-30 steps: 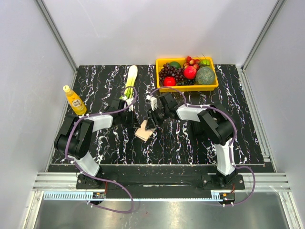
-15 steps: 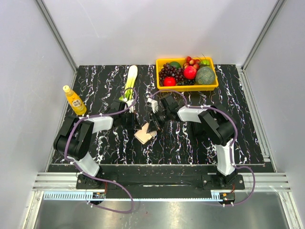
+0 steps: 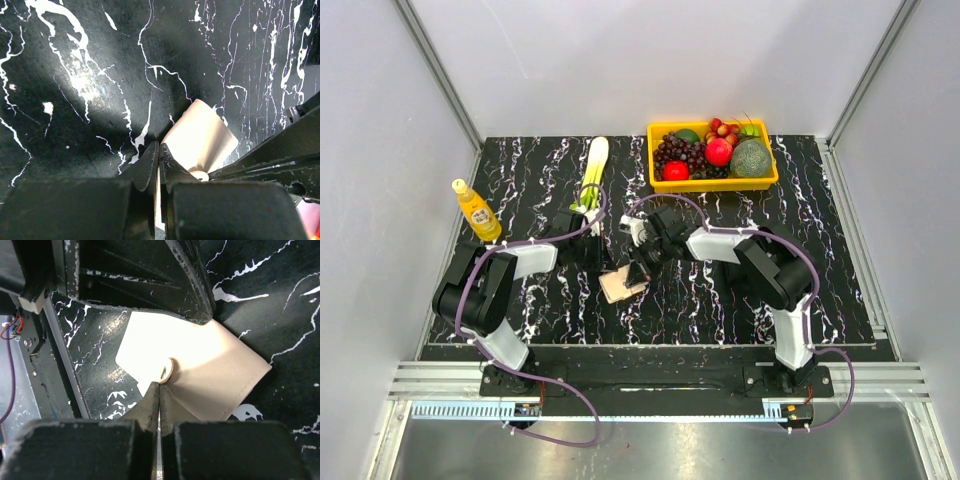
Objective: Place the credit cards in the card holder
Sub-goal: Open the card holder at the center of the board.
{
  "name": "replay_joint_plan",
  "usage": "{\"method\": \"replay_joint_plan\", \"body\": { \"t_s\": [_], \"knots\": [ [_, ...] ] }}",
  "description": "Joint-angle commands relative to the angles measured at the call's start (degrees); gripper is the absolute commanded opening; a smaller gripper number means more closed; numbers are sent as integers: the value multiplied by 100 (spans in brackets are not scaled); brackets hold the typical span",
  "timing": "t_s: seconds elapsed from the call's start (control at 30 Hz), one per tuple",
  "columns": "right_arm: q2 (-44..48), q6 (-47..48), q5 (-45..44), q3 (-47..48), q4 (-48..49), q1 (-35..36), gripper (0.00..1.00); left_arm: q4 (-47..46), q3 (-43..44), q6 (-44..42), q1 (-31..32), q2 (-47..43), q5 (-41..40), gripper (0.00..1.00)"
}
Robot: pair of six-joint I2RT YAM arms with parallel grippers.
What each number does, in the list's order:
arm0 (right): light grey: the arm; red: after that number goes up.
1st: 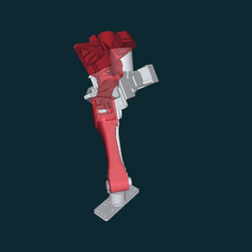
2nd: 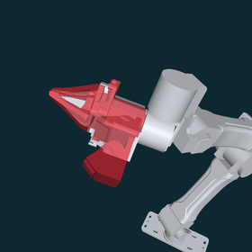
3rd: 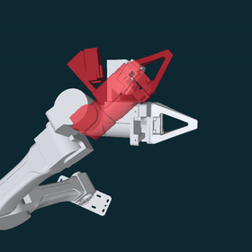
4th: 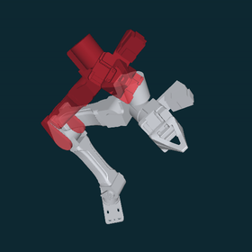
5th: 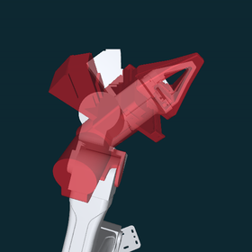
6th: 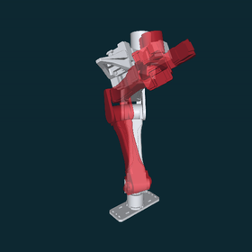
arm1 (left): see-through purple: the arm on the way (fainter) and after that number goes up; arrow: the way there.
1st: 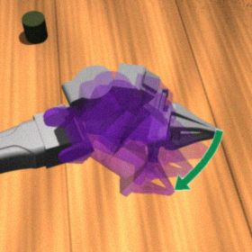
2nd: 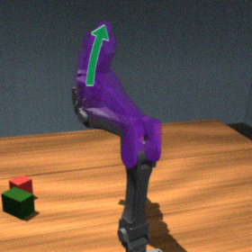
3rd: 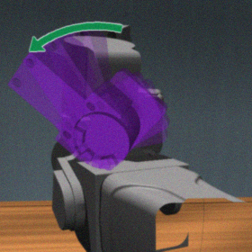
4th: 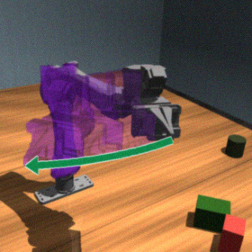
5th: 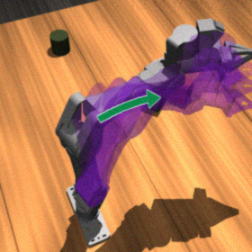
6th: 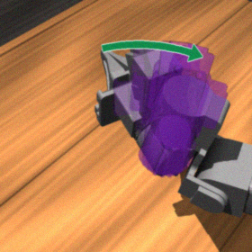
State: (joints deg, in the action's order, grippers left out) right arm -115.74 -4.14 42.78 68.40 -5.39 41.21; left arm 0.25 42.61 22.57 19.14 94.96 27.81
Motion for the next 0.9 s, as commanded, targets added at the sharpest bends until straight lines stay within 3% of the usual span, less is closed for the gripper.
{"method": "replay_joint_plan", "body": {
  "t_s": [0.0,0.37,0.6,0.67,0.73,0.8,0.87],
  "knots": [
    [648,45,-446,-388,379,238,0,-350,-34,116,-6,-30,-303,0],
    [1431,-253,-886,-1293,1865,941,0,-342,-51,397,-15,137,-593,0],
    [2169,-43,-1772,-1812,1542,924,0,-228,-42,380,-15,-91,-663,0],
    [2336,9,-2132,-2040,1462,889,0,-245,-42,441,-24,-188,-593,6],
    [2442,71,-2423,-2225,1356,801,0,-280,-68,520,-15,-319,-514,20],
    [2521,115,-2651,-2366,1304,713,0,-254,-86,547,-15,-469,-479,23],
    [2705,133,-2915,-2445,1145,564,0,-175,-95,556,-24,-688,-505,35]
  ]
}}
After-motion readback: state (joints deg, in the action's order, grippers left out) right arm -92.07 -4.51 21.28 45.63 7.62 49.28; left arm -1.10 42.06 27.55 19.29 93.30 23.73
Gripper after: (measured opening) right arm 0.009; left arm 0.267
